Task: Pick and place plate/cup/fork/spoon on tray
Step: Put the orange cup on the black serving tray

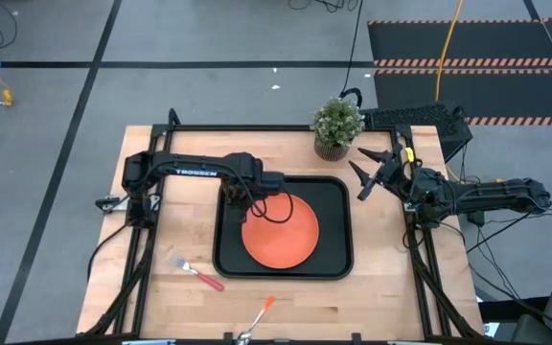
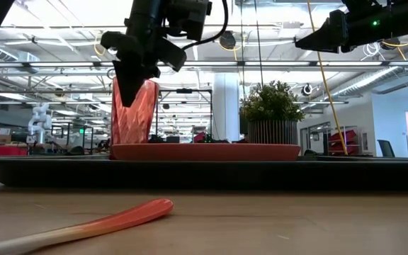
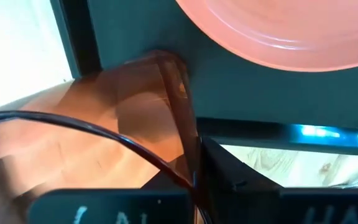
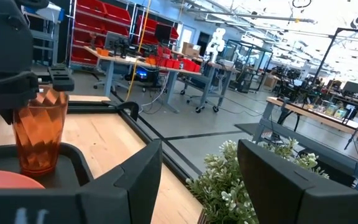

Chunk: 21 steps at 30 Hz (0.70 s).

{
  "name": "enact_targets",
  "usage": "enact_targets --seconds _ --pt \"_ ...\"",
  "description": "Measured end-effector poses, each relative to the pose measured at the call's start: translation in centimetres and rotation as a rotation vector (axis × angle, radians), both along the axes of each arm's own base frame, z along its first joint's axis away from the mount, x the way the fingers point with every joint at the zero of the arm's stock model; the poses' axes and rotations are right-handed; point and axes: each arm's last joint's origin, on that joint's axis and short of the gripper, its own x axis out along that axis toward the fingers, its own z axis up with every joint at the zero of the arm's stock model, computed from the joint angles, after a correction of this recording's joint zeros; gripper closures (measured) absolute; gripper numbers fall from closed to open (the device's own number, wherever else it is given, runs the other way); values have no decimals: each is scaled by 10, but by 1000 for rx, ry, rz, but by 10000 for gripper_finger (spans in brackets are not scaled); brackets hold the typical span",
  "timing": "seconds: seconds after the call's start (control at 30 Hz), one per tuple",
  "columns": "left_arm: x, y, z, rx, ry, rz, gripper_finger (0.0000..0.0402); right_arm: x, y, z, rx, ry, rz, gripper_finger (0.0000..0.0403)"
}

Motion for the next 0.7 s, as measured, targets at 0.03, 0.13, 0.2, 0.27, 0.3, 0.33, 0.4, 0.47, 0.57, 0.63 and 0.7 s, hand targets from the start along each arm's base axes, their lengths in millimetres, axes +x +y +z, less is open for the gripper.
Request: enact_targets --seconds 0.03,0.13,0.2,0.27,0.3,0.33,0.4,0.47,0.57,0.63,0.7 --pt "0 0 0 0 -1 1 390 0 0 0 0 0 0 200" --pt "0 0 0 1 2 1 383 0 0 0 0 0 0 200" --pt "0 0 0 4 -1 0 373 0 0 0 0 0 0 200" --pt "1 1 0 19 -4 -4 369 0 0 0 0 0 0 200" --pt "1 1 0 26 -12 -6 370 0 0 0 0 0 0 200" --pt "2 1 0 29 -22 -6 372 0 0 0 0 0 0 200" --pt "3 1 -1 30 -33 -6 381 0 0 0 0 1 0 200" --pt "3 1 0 30 -29 -10 389 0 0 0 0 1 0 200" --pt "3 1 -1 31 -30 -7 391 0 0 0 2 2 0 200" --pt "3 1 0 31 -29 -4 380 0 0 -1 3 6 0 200" --pt "3 1 0 30 -30 0 362 0 0 -1 3 6 0 200"
